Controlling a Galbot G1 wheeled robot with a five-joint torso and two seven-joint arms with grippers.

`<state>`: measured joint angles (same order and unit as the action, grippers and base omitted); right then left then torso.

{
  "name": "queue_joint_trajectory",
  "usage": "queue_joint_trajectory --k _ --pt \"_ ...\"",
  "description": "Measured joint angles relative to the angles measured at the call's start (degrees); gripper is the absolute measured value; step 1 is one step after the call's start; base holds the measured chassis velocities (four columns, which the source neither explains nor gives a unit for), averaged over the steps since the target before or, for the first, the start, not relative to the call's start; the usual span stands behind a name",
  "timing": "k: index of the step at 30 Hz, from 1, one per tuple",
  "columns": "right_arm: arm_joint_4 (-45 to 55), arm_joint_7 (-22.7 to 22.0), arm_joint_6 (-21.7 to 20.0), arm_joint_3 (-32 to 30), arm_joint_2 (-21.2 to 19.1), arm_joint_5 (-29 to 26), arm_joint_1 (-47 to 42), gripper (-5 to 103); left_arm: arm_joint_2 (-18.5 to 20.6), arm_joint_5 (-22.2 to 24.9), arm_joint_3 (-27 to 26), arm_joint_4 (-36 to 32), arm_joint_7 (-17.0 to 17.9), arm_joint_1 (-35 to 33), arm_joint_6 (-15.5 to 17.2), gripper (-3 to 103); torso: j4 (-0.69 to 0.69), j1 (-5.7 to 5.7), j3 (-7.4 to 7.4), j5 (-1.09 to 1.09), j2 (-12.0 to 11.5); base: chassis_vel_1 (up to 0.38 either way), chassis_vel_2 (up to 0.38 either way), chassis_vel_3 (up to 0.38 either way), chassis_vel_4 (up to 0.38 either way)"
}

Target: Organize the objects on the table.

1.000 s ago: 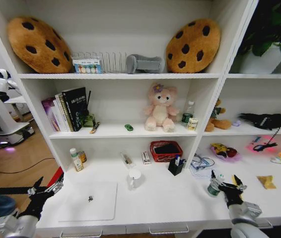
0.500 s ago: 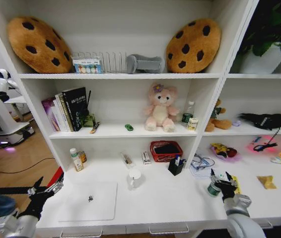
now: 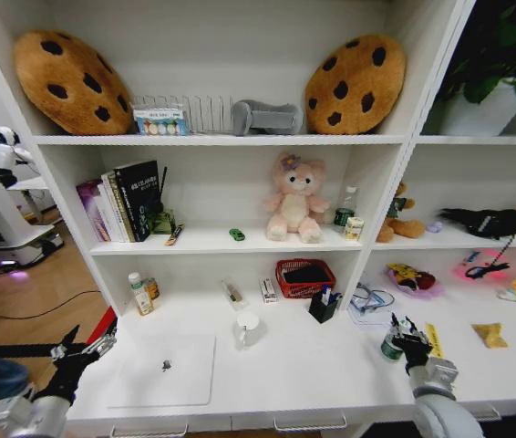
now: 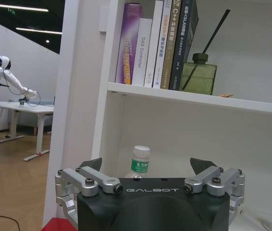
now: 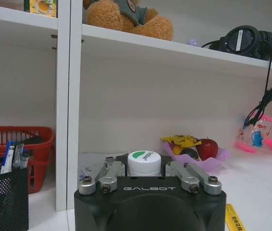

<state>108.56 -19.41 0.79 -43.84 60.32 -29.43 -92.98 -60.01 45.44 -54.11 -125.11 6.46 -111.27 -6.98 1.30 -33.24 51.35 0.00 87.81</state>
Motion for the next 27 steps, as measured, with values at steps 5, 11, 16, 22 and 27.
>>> queue_joint_trajectory --k 5,11,16,22,27 --pt "1.7 0.1 0.3 -0.6 0.6 0.2 -1.8 31 0.0 0.0 0.0 0.0 0.0 0.0 0.0 100 0.0 0.0 0.0 0.01 0.0 0.0 0.0 0.0 0.0" --pt "8.2 -0.2 1.6 -1.9 3.6 1.6 -7.4 31 0.0 0.0 0.0 0.0 0.0 0.0 0.0 100 -0.01 0.0 -0.01 -0.01 0.0 0.0 0.0 0.0 0.0" --pt "13.4 1.9 6.1 -2.4 8.5 7.2 -14.2 31 0.0 0.0 0.0 0.0 0.0 0.0 0.0 100 0.01 0.0 -0.01 -0.01 0.0 0.0 0.0 0.0 0.0" --pt "16.1 4.1 9.3 -1.4 11.4 11.3 -18.4 31 0.0 0.0 0.0 0.0 0.0 0.0 0.0 100 0.0 0.0 -0.01 -0.01 0.0 0.0 0.0 0.0 0.0" --pt "16.8 4.6 11.6 -0.8 13.1 14.2 -20.8 31 0.0 0.0 0.0 0.0 0.0 0.0 0.0 100 0.0 0.0 0.0 0.0 0.0 0.0 0.0 0.0 0.0"
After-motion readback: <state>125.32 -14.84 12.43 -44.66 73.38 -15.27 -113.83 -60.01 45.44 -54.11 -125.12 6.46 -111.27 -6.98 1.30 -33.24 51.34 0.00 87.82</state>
